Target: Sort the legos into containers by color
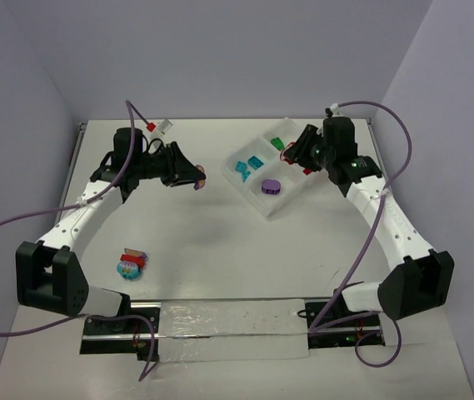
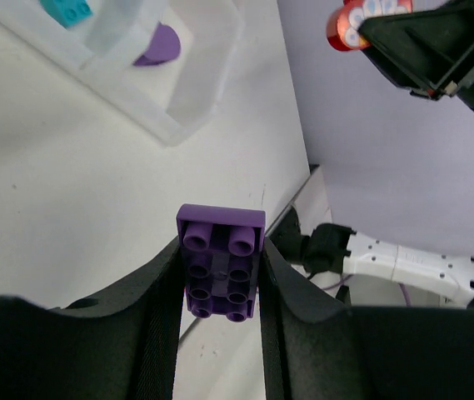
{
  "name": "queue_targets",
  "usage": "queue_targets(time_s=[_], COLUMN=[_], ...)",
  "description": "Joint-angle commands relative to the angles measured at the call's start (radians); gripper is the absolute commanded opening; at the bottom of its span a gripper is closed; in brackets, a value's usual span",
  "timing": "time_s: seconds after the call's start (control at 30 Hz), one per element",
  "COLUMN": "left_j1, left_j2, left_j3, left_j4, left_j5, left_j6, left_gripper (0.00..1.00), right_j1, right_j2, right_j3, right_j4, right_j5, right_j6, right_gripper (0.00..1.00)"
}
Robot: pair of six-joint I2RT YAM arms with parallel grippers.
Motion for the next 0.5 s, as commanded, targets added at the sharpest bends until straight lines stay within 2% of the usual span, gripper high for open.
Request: queue_targets(time_s=[0.0, 0.2, 0.47], left_j1=[-0.011, -0.047, -0.071], left_j2=[0.066, 0.208, 0.44], left_j3=[0.164, 0.369, 0.582], left_j4=[-0.088, -0.245, -0.336], left_j5=[-0.125, -0.206, -0.244], left_j6=[0.007, 0.094, 0.09], left_gripper=[0.0, 0.0, 0.0], right_j1=[-0.05, -0.098, -0.161], right_j2=[0.057, 0.105, 0.164], right_j3=[0.088, 0.137, 0.168], right_j4=[-0.106, -0.138, -0.175], right_j5=[0.13, 0.186, 0.239], right_j6=[0.058, 0.061, 0.051], right_gripper=[0.0, 0.0, 0.0])
